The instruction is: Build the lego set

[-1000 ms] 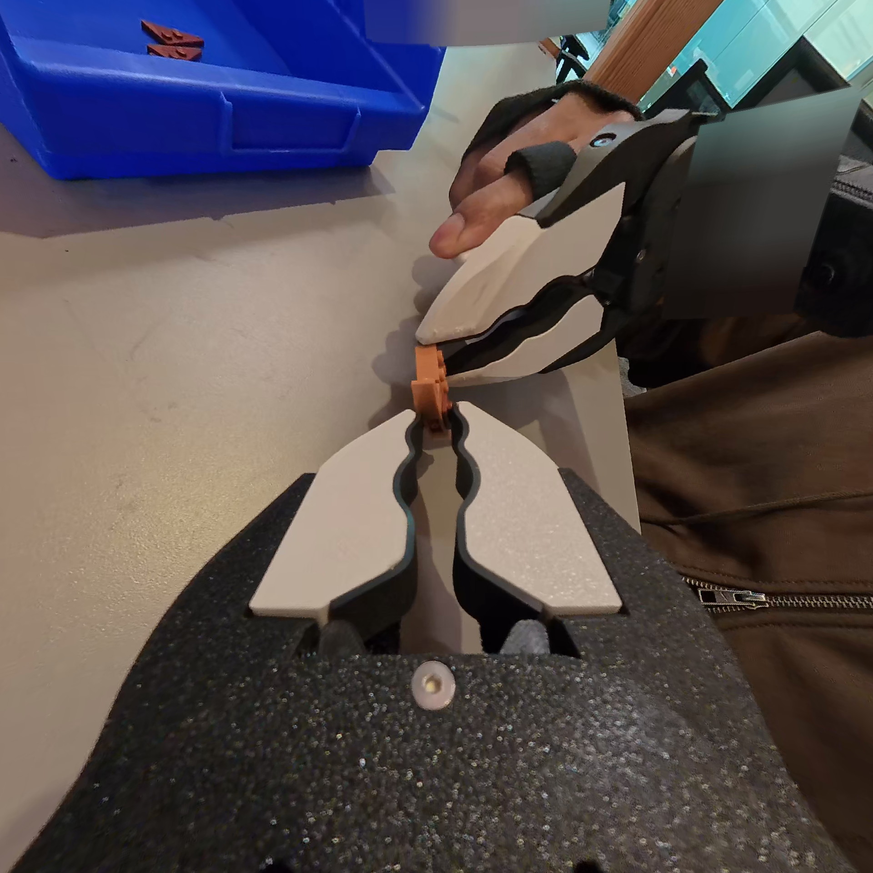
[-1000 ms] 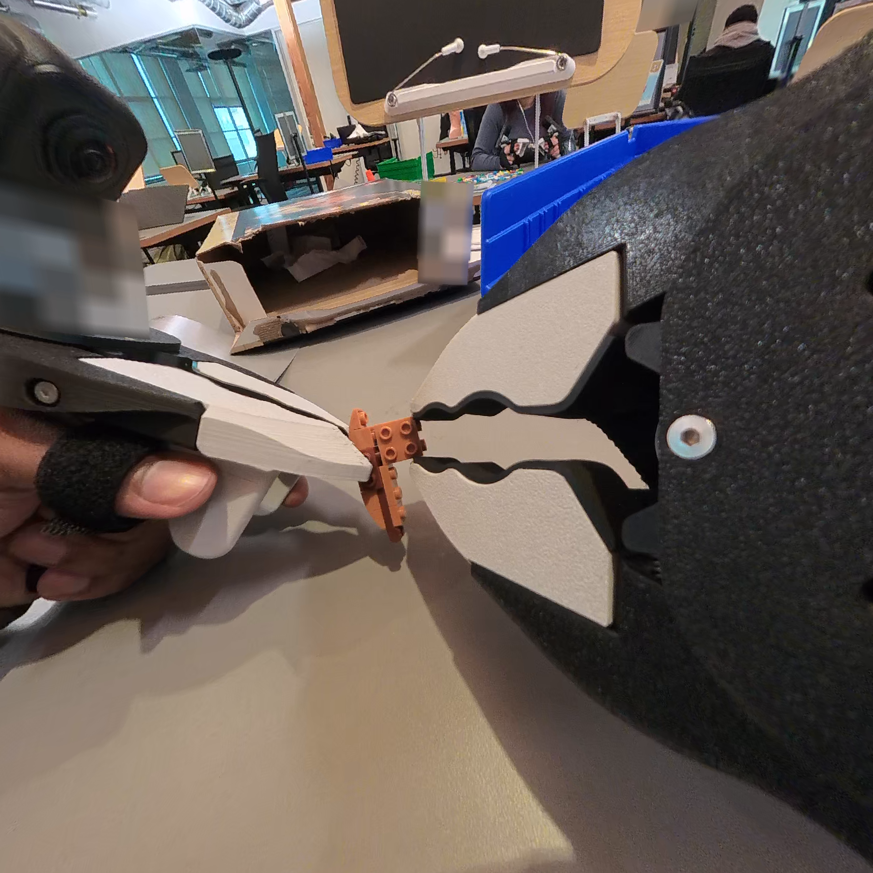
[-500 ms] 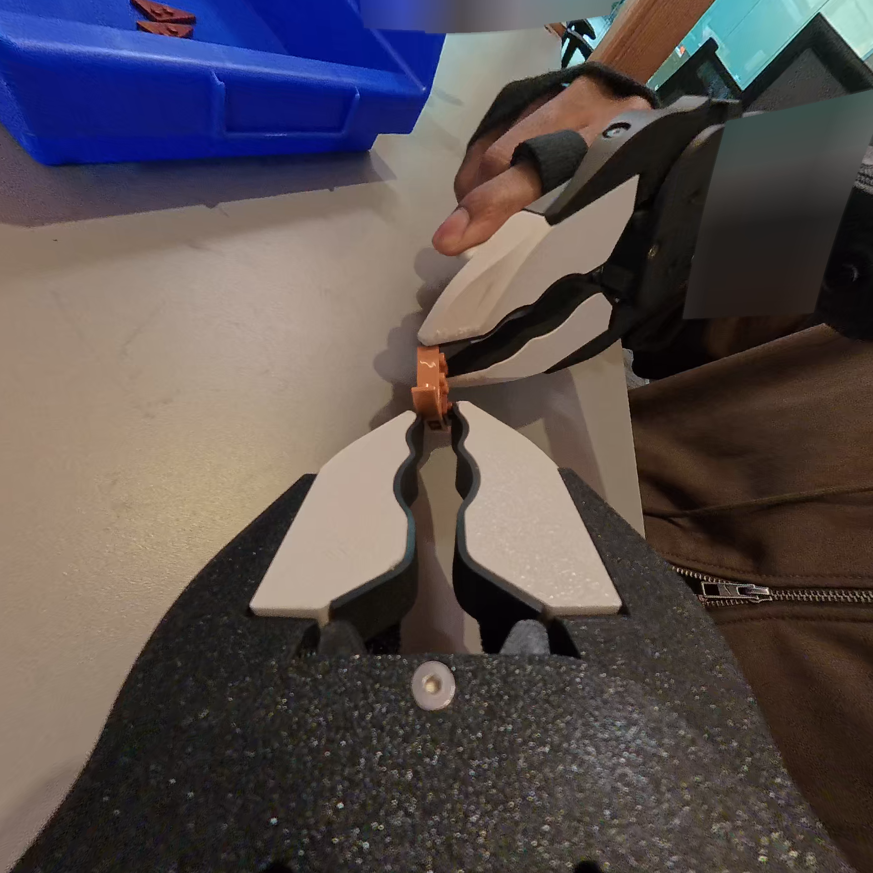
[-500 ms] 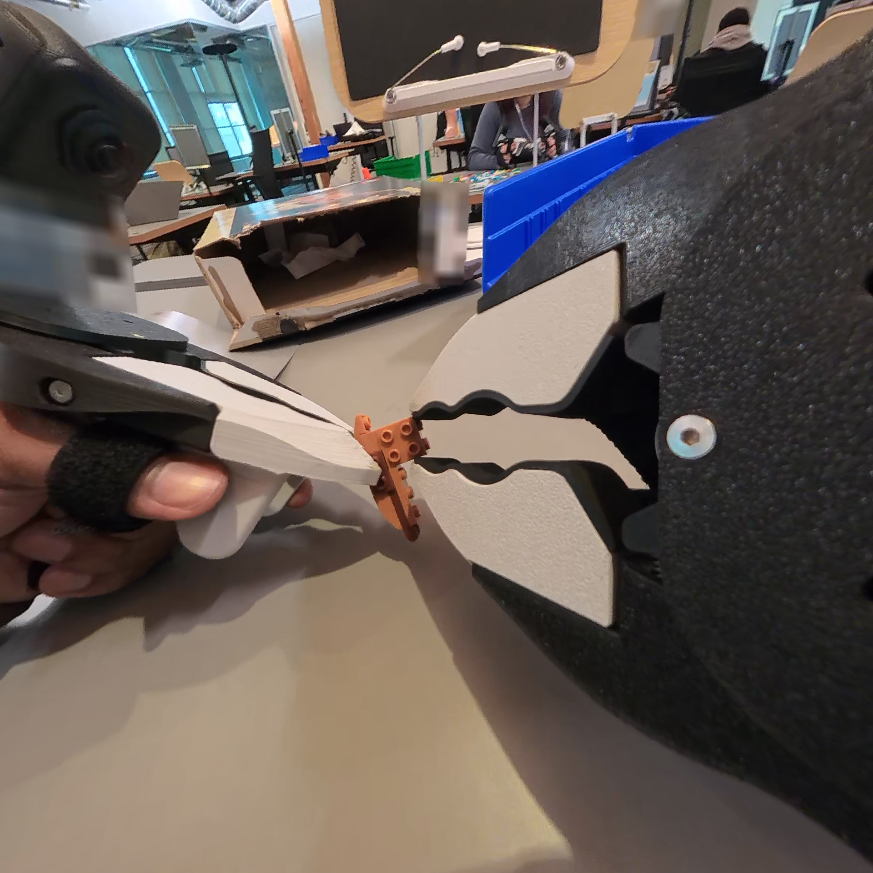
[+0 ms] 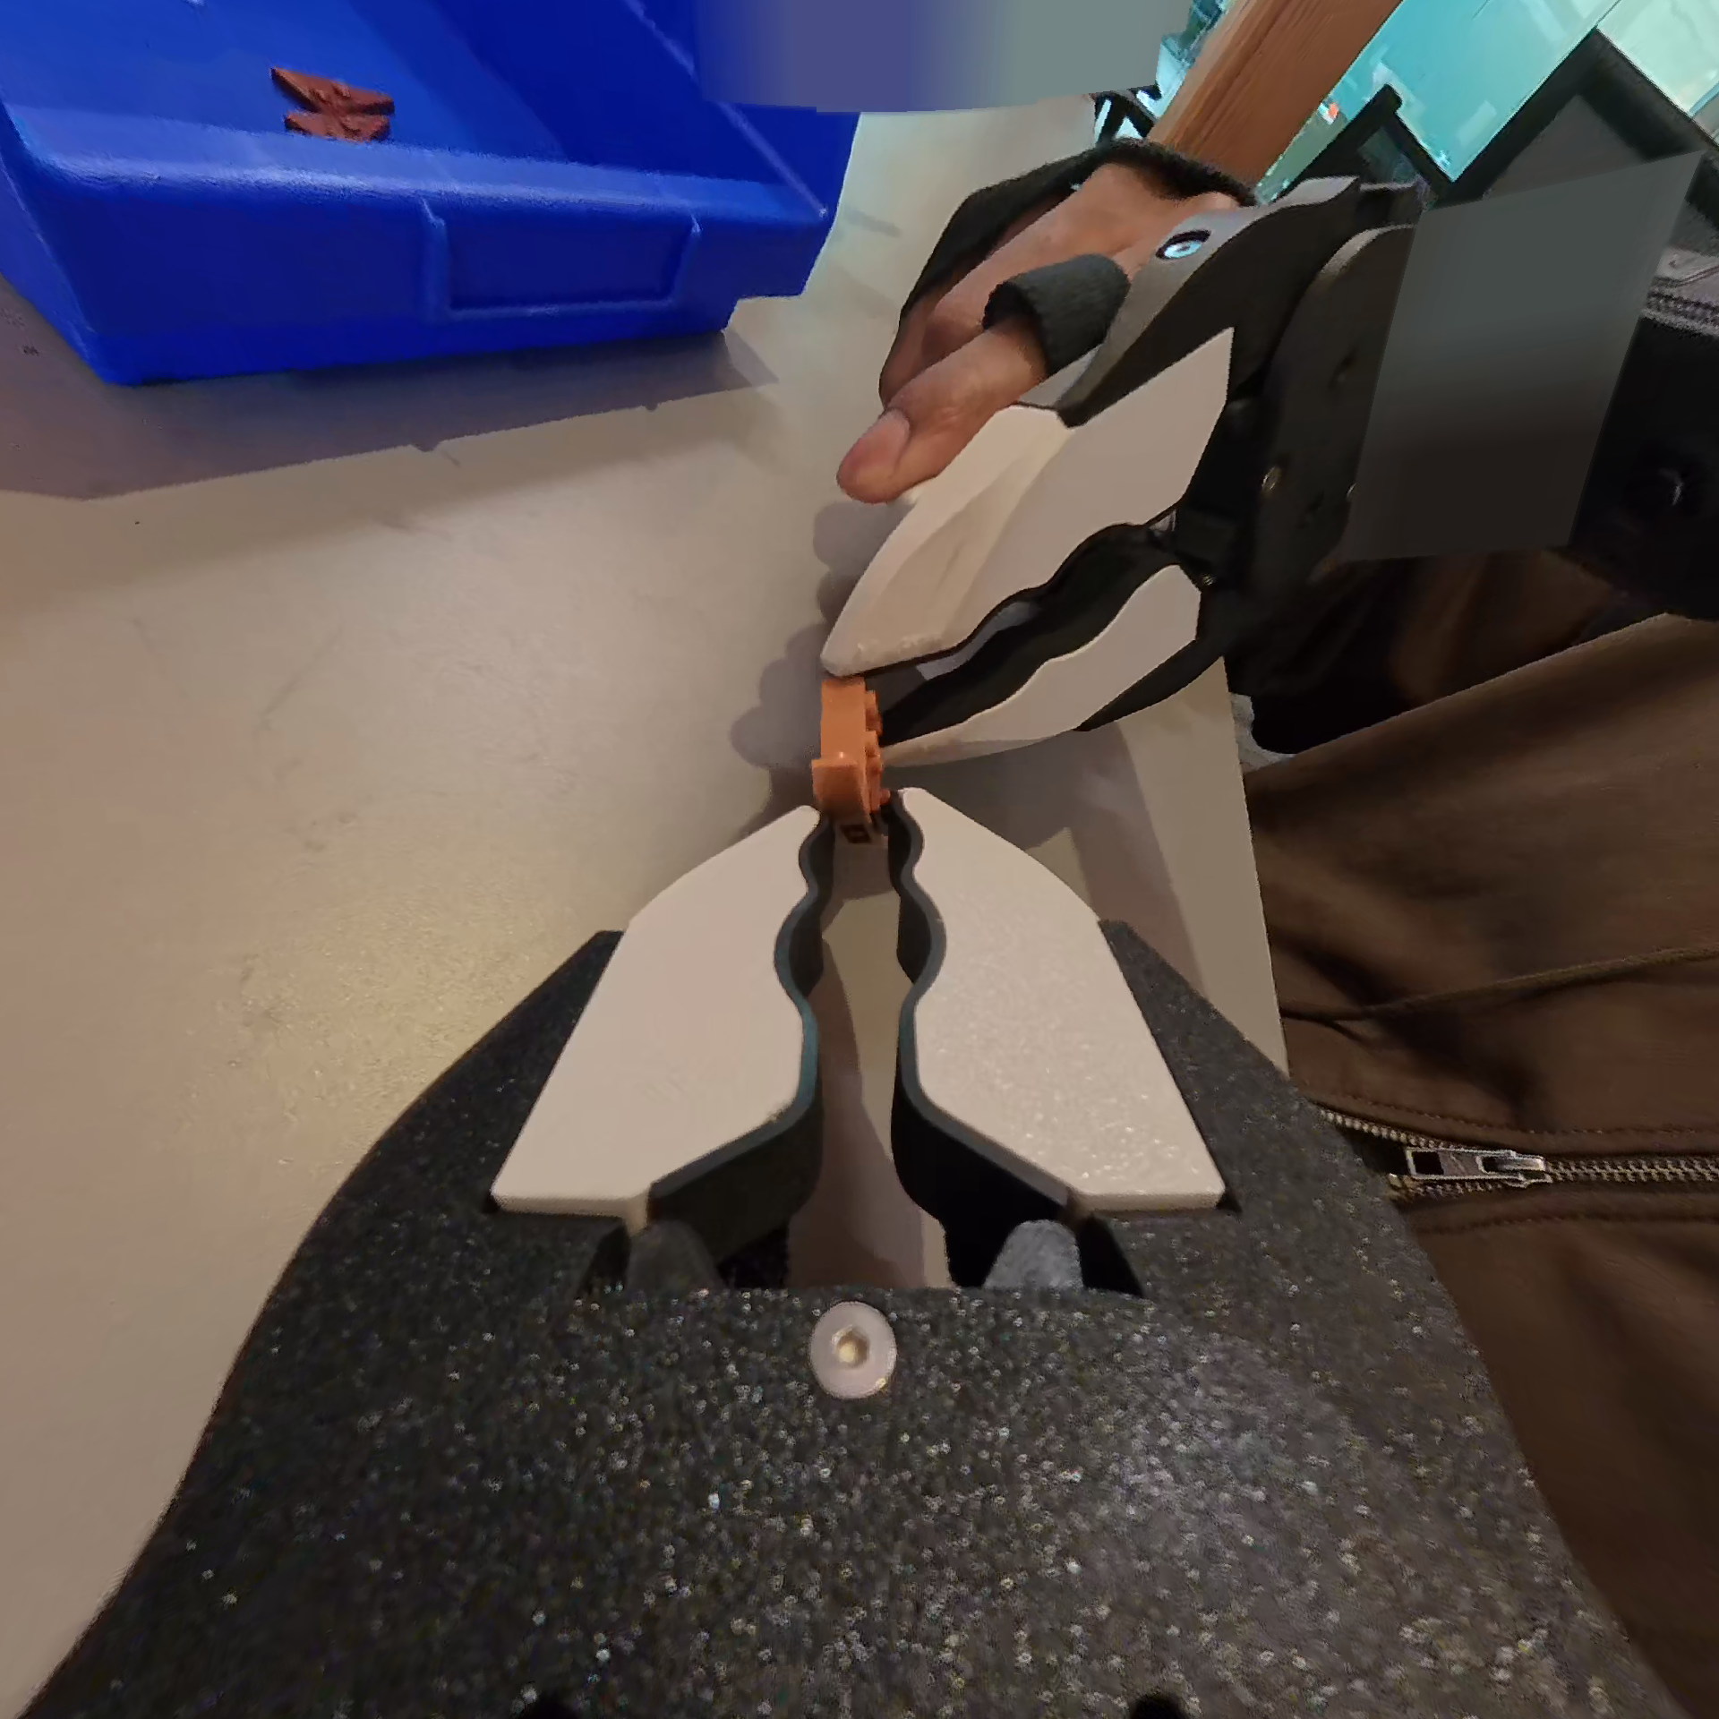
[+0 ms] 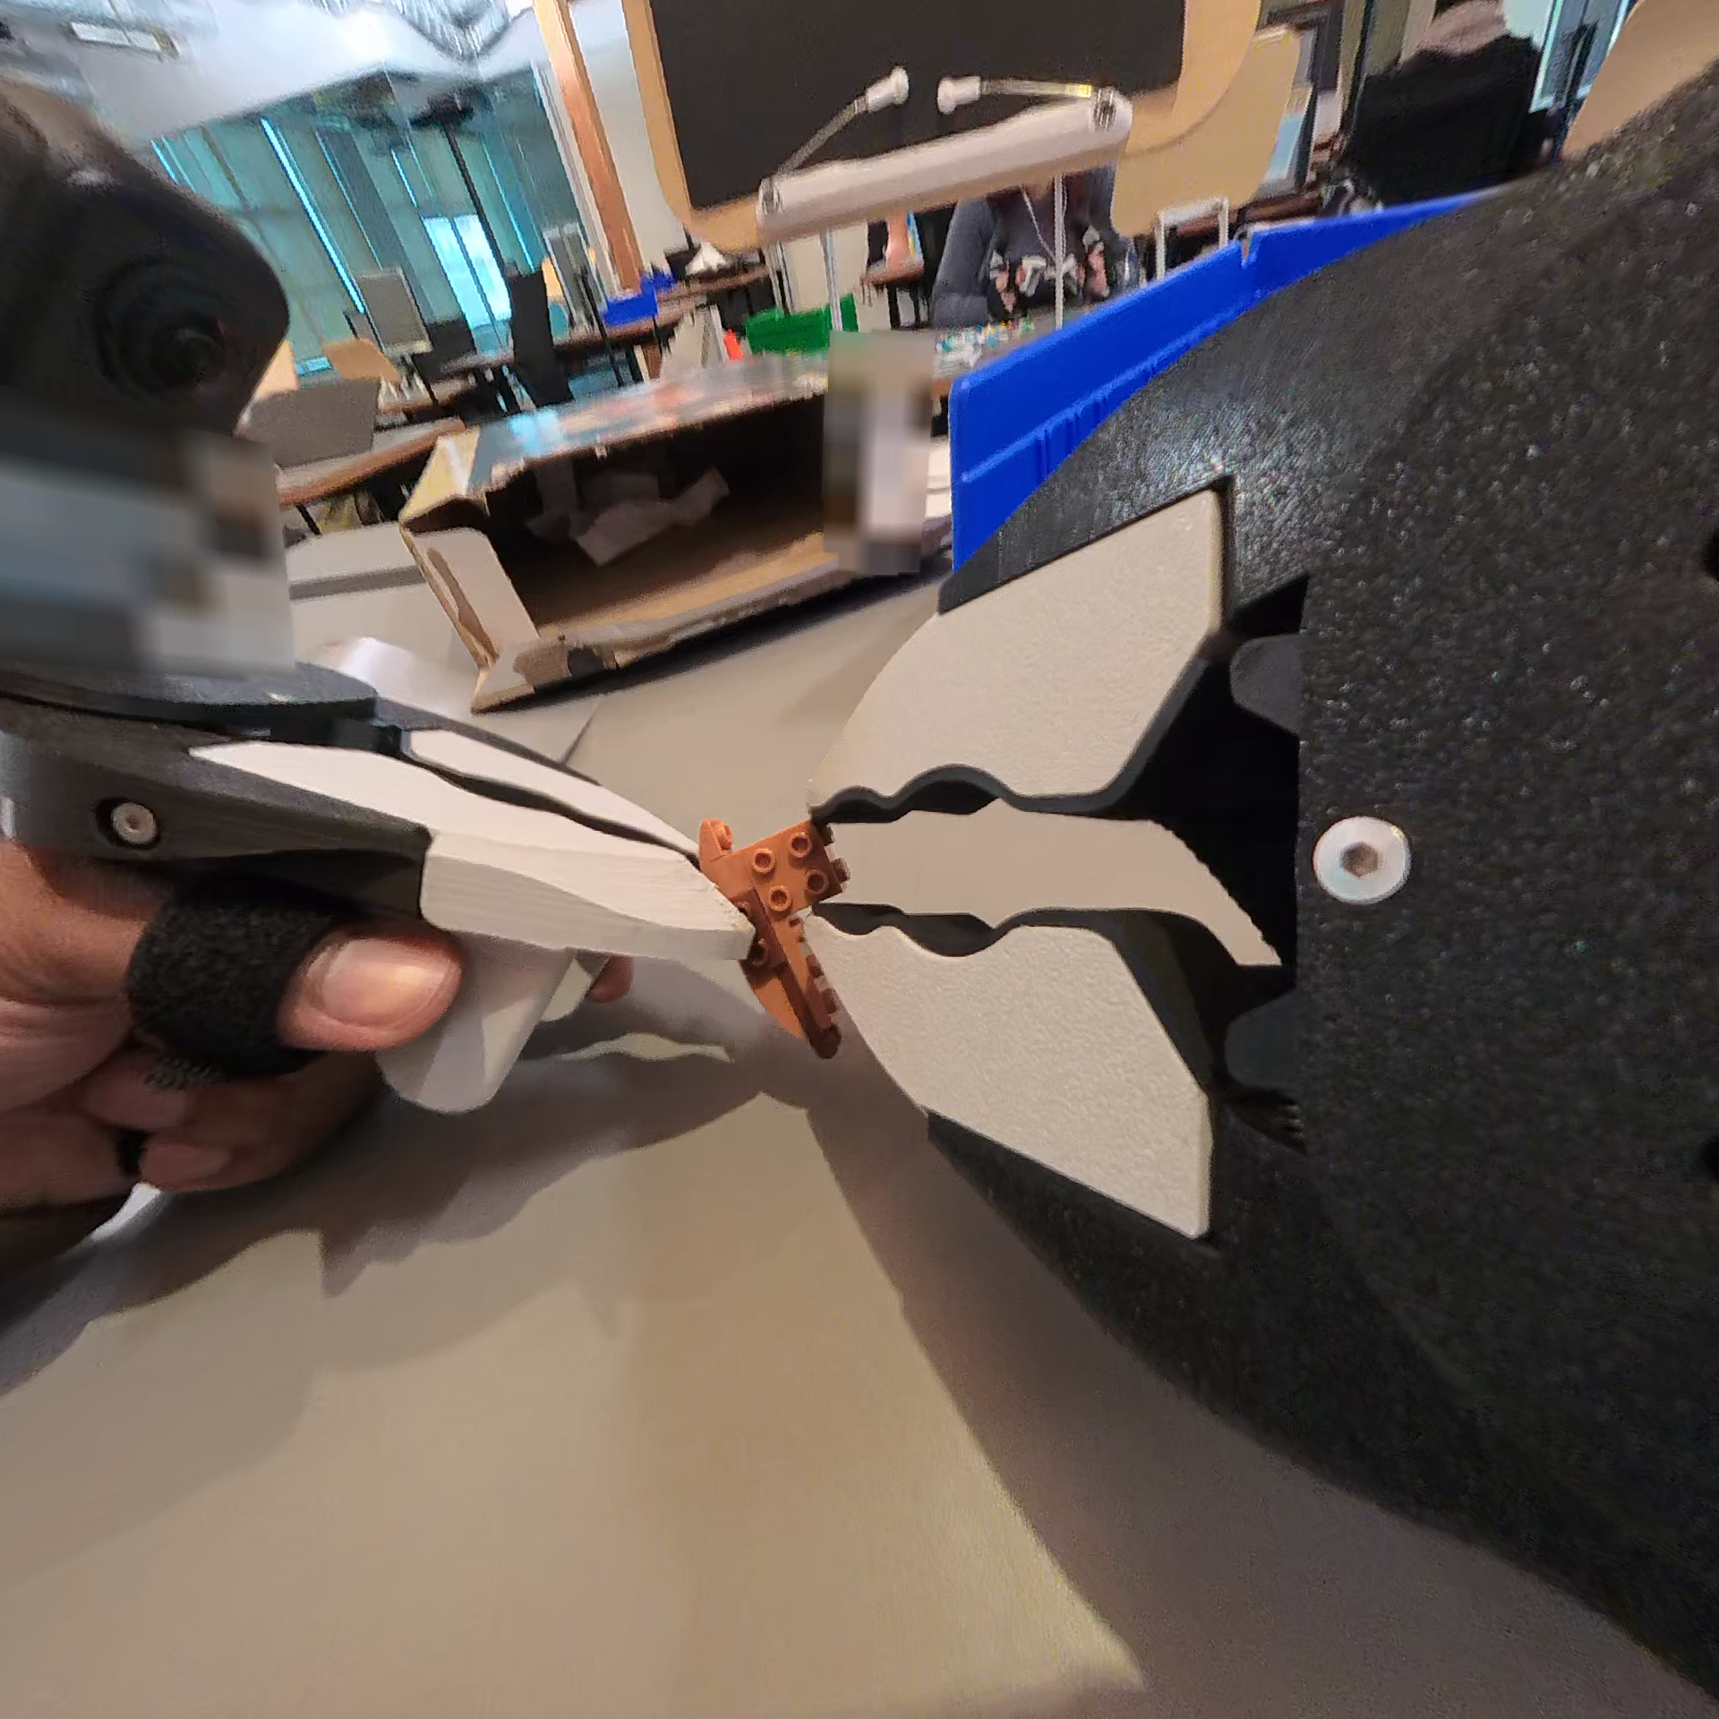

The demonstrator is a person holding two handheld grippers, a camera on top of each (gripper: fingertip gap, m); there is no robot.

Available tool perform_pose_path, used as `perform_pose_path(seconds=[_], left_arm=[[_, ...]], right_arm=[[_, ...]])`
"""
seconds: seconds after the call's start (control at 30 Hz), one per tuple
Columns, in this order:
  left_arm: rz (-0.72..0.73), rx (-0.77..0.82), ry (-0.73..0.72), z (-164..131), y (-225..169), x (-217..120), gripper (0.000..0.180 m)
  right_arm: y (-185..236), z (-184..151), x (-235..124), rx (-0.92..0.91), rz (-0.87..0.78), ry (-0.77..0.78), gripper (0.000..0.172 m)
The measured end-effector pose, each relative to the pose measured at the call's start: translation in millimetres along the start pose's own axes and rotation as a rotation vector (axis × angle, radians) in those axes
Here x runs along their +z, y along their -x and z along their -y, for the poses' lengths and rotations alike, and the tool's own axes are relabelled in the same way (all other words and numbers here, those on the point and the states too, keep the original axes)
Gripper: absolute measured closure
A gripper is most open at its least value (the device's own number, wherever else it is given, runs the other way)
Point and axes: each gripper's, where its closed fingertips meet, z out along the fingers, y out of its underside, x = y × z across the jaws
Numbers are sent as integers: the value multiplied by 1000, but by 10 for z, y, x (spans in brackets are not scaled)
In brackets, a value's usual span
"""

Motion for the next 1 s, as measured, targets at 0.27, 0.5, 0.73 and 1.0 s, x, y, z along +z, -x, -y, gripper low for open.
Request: perform_pose_path(seconds=[0.27, 0.5, 0.73, 1.0], left_arm=[[93, 219, -50, 104, 5, -5, 169], [221, 473, -69, 186, 22, -54, 169], [218, 537, -82, 206, -38, -47, 169], [207, 516, -87, 206, -36, -44, 169]], right_arm=[[-66, 15, -96, 232, 117, -109, 142], [-150, 29, -150, 372, 154, -176, 147], [-135, 80, -169, 413, 189, -211, 160], [-126, 79, -158, 462, 210, -207, 162]])
